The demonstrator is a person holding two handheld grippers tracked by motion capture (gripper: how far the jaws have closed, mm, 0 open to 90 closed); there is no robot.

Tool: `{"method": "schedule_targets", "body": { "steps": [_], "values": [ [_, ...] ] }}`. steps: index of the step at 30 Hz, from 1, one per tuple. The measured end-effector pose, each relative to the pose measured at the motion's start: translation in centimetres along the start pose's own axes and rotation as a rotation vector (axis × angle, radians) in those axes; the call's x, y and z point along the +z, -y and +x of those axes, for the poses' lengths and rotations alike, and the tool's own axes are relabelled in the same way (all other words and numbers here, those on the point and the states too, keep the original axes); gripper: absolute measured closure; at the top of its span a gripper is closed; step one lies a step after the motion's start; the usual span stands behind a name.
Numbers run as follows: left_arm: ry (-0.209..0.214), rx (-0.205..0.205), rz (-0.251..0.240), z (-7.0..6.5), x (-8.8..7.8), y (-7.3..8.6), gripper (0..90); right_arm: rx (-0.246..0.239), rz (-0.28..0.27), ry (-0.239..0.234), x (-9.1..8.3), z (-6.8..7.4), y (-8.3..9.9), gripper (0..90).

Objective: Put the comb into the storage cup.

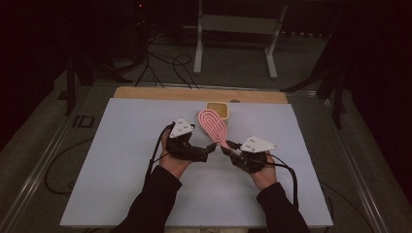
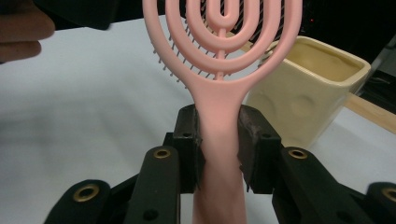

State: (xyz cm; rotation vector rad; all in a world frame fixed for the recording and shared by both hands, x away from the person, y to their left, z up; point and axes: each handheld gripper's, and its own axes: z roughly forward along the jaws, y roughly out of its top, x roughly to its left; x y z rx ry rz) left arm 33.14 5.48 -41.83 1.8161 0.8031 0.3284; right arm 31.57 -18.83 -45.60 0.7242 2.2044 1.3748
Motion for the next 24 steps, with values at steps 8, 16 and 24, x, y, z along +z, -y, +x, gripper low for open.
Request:
{"method": "schedule_targets", "body": {
  "steps": [8,16,24],
  "values": [
    [-0.006,-0.033,-0.004,-0.3,1.2,-0.4,4.6,0.004,-0.004,-0.006,0.0,0.1,-0.1,70.5],
    [-0.013,-0.063,-0.002,-0.8,2.2,-0.5,19.9,-0.003,-0.008,-0.005,0.0,0.1,-0.1,70.5],
    [-0.013,-0.098,0.0,-1.1,2.7,-0.8,39.9,-0.013,-0.011,0.003,-0.1,0.2,-0.1,70.5]
  ]
}}
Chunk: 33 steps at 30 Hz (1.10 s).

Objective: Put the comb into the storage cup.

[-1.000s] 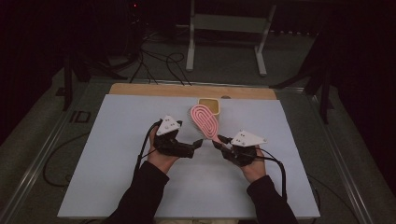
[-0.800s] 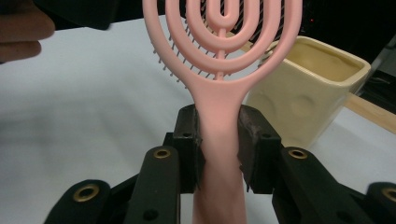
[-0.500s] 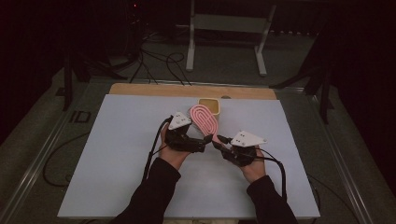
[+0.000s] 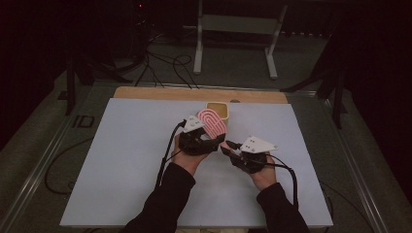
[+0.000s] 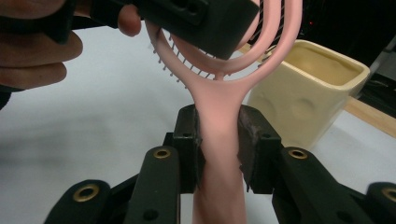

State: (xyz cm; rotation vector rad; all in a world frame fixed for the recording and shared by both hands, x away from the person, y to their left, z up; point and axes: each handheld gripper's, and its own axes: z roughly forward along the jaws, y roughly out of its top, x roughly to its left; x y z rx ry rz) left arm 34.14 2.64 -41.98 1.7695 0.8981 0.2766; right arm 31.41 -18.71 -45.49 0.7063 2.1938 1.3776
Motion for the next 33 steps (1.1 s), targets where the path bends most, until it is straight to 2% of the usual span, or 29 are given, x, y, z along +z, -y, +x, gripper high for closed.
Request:
{"method": "schedule_targets", "body": {
  "steps": [4,7,13,20,22,26,33],
  "values": [
    [0.013,-0.027,-0.012,0.12,-0.01,0.01,42.6,-0.01,0.005,0.01,0.02,0.16,-0.04,70.5],
    [0.032,-0.067,-0.04,0.34,-0.08,0.01,45.7,-0.018,0.01,0.013,0.06,0.32,-0.05,70.6],
    [0.03,-0.093,-0.055,0.22,-0.02,-0.05,51.3,-0.031,0.011,0.011,0.25,0.52,-0.05,70.6],
    [0.055,-0.122,-0.058,0.22,0.19,-0.04,55.5,-0.025,0.021,0.022,0.36,0.5,0.03,70.4],
    [0.056,-0.119,-0.056,0.15,0.22,-0.06,57.2,-0.03,0.025,0.031,0.39,0.54,0.03,70.4],
    [0.037,-0.086,-0.035,-0.16,0.34,-0.16,57.3,-0.033,0.04,0.043,0.55,0.67,0.1,70.4],
    [0.046,-0.126,-0.058,-0.25,0.25,-0.25,62.4,-0.019,0.032,0.036,0.56,0.61,0.02,69.9]
  ]
}}
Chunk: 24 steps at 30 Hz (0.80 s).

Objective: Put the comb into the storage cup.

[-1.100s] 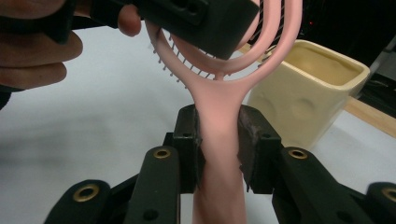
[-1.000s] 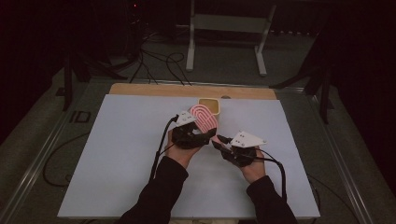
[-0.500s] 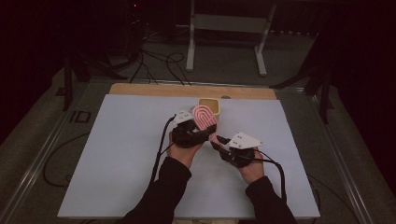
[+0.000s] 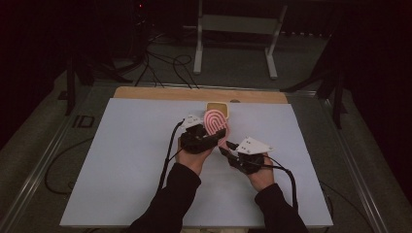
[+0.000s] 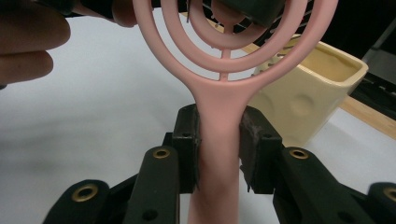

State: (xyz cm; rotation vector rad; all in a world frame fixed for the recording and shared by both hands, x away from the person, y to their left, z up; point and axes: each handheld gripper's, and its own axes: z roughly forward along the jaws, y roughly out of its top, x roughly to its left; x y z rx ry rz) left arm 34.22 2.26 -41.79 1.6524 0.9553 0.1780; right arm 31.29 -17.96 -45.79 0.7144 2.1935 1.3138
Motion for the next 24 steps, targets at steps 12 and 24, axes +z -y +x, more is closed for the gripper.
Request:
{"method": "schedule_targets", "body": {
  "steps": [12,24],
  "values": [
    [-0.004,0.009,-0.009,-0.2,0.0,-0.2,63.9,0.046,0.001,-0.043,0.0,-0.5,-0.1,60.5],
    [-0.019,0.026,-0.023,0.2,-0.7,-0.6,64.7,0.151,0.021,-0.075,-0.1,-1.5,-0.1,21.9]
  ]
}}
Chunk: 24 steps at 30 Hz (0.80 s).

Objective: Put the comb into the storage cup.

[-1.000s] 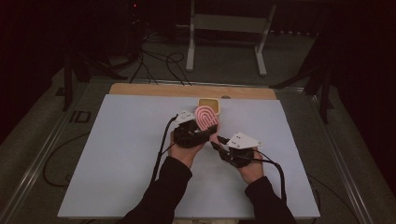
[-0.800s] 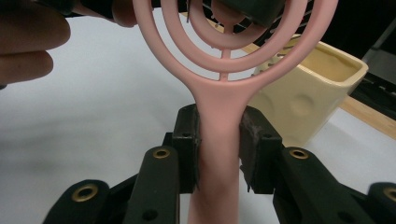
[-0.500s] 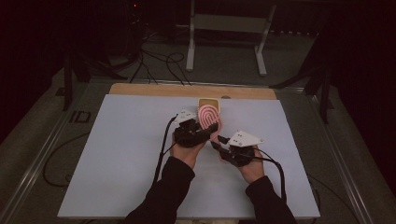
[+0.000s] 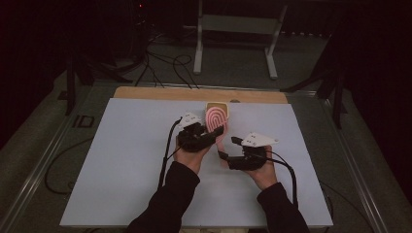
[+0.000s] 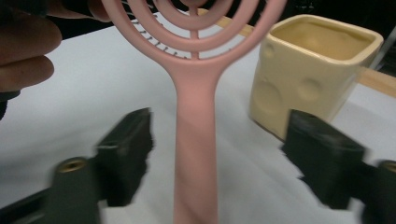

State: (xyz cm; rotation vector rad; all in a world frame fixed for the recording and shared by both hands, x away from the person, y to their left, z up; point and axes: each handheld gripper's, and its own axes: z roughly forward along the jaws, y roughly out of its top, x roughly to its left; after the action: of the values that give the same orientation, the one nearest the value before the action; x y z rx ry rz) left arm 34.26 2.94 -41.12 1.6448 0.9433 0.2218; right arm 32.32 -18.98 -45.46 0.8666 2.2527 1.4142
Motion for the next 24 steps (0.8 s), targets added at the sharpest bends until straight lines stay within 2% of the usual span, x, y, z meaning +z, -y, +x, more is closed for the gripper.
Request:
{"method": "schedule_targets", "body": {
  "steps": [2,5,10,13,17,20,24],
  "values": [
    [-0.002,-0.001,-0.001,0.1,-0.1,-0.1,64.7,0.003,0.005,0.017,0.0,0.0,0.0,14.5],
    [-0.004,0.003,-0.003,0.3,-0.2,-0.2,64.7,0.022,0.012,0.037,-0.2,-0.2,0.0,9.6],
    [-0.006,0.019,-0.005,0.7,-0.6,-0.4,64.7,0.019,0.027,0.061,-0.9,-0.4,-0.1,8.6],
    [-0.005,0.015,-0.012,1.0,-0.8,-0.6,64.7,0.024,0.031,0.081,-1.4,-0.7,0.1,8.4],
    [-0.005,0.019,-0.017,1.2,-1.0,-0.8,64.7,-0.01,0.055,0.112,-2.1,-0.8,0.3,8.4],
    [-0.007,0.022,-0.02,1.3,-1.1,-1.0,64.7,-0.004,0.056,0.125,-2.5,-0.8,0.4,8.4],
    [-0.002,0.024,-0.024,1.5,-1.2,-1.4,64.7,0.044,0.025,0.143,-3.7,-1.4,1.1,8.4]
  ]
}}
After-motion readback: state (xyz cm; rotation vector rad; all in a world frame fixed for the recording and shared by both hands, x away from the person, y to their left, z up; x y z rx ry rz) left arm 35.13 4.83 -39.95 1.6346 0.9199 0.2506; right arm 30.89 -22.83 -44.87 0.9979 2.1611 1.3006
